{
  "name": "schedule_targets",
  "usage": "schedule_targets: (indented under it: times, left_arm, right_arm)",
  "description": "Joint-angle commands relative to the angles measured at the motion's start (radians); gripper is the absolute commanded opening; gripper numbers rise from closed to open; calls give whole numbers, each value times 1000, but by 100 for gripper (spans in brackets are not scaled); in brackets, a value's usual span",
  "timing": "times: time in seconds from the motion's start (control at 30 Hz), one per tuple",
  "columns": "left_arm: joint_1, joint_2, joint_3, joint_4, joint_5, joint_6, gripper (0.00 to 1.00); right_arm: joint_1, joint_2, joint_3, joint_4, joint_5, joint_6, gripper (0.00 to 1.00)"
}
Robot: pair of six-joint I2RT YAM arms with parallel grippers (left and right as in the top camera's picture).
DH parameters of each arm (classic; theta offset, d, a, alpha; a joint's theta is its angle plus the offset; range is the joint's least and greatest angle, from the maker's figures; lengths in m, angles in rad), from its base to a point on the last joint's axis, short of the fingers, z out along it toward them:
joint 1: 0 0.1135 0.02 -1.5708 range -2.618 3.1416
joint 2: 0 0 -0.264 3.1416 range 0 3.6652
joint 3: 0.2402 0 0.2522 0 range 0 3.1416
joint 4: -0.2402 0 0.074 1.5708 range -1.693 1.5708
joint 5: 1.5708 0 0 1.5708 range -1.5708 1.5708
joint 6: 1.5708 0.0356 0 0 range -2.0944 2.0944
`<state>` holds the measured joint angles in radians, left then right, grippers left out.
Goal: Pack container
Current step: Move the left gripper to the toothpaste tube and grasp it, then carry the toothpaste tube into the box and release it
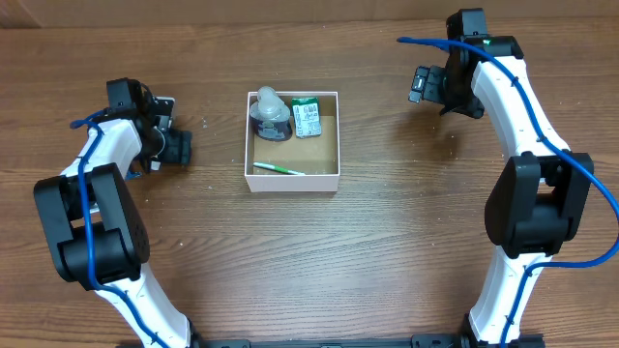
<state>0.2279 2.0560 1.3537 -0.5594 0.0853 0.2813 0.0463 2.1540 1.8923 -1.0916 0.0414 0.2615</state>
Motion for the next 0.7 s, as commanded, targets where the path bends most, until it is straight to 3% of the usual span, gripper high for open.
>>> schedule_targets:
  times: [0.0,0.03,0.13,0.37,0.57,0.67]
  left_arm:
    - [-2,50,-7,-3,16,2,62]
    - [-2,50,-7,0,16,0,45]
    - [-5,50,0,-1,16,-30,19]
    - [-9,49,113,-112,21,-80,15]
    - [-48,49,426,-385,24,-79,17]
    - [-94,44,631,-544,72,-11,18]
  right_arm:
    - [-1,4,21,6,10,0,100]
    - [-1,4,21,6,10,0,100]
    - [-1,4,21,6,10,0,100]
    - [-1,4,21,6,10,0,100]
    - [-1,4,21,6,10,0,100]
    - [-1,4,21,6,10,0,100]
